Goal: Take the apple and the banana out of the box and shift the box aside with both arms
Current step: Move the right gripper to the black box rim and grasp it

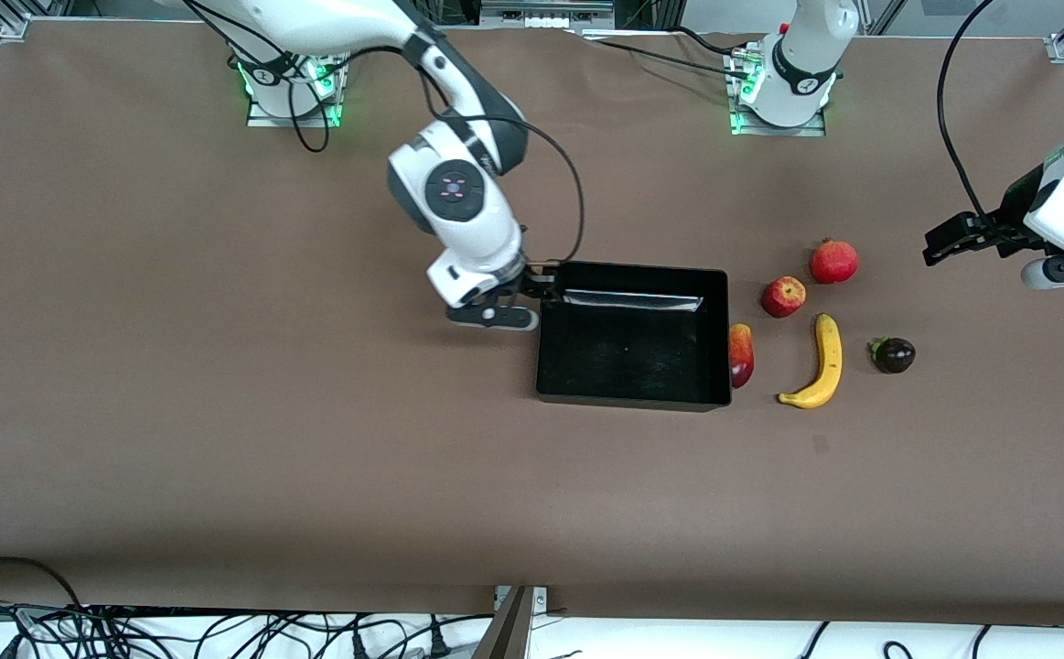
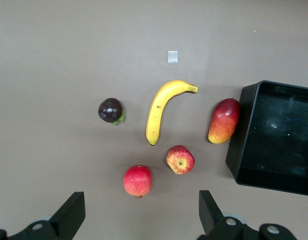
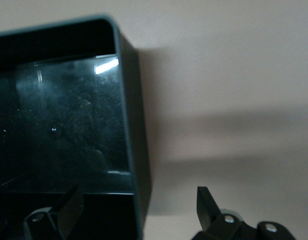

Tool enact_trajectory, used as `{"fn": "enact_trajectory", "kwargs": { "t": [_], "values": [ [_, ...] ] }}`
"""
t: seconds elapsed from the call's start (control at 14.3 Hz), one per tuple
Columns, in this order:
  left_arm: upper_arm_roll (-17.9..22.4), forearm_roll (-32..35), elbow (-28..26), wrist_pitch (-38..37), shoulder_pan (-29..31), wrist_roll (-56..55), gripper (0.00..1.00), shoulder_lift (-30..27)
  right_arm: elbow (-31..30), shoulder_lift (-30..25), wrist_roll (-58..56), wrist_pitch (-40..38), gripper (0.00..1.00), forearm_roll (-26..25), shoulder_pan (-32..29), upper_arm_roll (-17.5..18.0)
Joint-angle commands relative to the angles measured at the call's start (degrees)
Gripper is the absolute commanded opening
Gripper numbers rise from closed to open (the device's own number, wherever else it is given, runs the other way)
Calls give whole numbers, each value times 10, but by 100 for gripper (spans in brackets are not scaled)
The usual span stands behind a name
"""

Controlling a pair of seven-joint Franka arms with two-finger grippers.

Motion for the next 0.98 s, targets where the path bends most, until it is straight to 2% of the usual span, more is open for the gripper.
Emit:
{"fn": "enact_trajectory", "kwargs": {
  "t": [0.0, 0.21, 0.28, 0.35, 0.49, 0.63, 0.91],
  "values": [
    [1, 11, -6, -7, -7, -8, 100, -11, 25, 34, 26, 22, 100, -5, 20, -10],
    [1, 11, -5, -7, -8, -8, 100, -11, 25, 65, 38, 45, 100, -27, 39, -23],
    [1, 11, -5, -7, -8, -8, 100, -11, 25, 73, 38, 52, 97, -32, 40, -25],
    [1, 11, -5, -7, -8, -8, 100, -11, 25, 80, 36, 56, 88, -37, 43, -26],
    [-4, 11, -5, -10, -8, -8, 100, -11, 25, 86, 29, 56, 48, -45, 43, -27],
    [-4, 11, -4, -10, -8, -8, 100, -11, 25, 88, 13, 56, 0, -61, 42, -27],
    [-4, 11, -2, -11, -8, -9, 100, -11, 25, 83, 15, 50, 0, -59, 40, -27]
  ]
}}
